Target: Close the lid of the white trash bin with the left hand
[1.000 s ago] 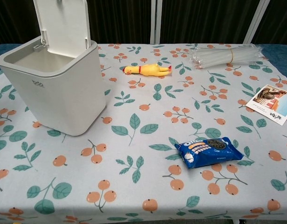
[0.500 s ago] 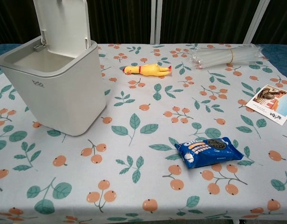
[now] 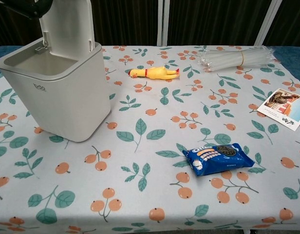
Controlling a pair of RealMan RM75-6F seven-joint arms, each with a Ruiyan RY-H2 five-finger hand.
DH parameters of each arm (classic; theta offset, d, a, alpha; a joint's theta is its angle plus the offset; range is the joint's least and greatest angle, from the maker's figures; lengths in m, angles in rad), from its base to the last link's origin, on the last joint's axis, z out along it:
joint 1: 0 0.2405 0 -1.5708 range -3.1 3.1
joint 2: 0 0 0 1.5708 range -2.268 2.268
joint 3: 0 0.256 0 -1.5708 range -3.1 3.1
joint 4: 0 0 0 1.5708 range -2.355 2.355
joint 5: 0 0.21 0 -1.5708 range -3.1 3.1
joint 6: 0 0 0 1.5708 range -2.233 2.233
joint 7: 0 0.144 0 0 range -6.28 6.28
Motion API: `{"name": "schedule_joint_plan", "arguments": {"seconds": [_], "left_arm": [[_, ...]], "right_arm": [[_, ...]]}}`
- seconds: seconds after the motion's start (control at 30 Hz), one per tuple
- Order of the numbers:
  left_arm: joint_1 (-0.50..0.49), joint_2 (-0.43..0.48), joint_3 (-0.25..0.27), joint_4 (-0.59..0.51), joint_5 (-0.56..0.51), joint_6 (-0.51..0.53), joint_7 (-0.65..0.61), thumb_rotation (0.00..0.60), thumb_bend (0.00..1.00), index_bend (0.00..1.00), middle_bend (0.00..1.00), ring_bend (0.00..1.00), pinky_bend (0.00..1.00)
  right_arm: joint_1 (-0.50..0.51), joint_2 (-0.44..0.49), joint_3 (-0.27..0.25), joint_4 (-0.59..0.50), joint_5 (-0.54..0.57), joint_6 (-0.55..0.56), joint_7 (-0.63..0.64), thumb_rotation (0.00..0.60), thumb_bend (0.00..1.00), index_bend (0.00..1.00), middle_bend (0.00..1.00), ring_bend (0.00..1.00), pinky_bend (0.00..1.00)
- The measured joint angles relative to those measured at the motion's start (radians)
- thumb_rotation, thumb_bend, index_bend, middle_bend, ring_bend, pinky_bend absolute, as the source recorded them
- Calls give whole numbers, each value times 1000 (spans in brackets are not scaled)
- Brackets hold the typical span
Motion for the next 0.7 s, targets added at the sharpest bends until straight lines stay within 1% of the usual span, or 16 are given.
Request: {"name": "schedule_joint_plan", "arguments": {"seconds": [0.1,0.33,0.53,0.7], "left_arm": [[-10,0,1,4,-27,-12,18,600,830,0,59,0,67],[-12,17,18,-14,-73,-18,64,600,830,0,186,0,67],[0,36,33,-44,-70,11,90,600,832,5,242,0,67],[26,76,56,-96,-62,38,124,600,831,13,330,3,79]], "right_arm": [[-1,-1,0,5,1,0,5,600,265,0,0,0,0],[1,-6,-1,11,0,-4,7,600,266,0,0,0,0],[1,-8,-1,11,0,-6,4,600,265,0,0,0,0],[3,-10,-2,12,1,-12,2,600,265,0,0,0,0]]}}
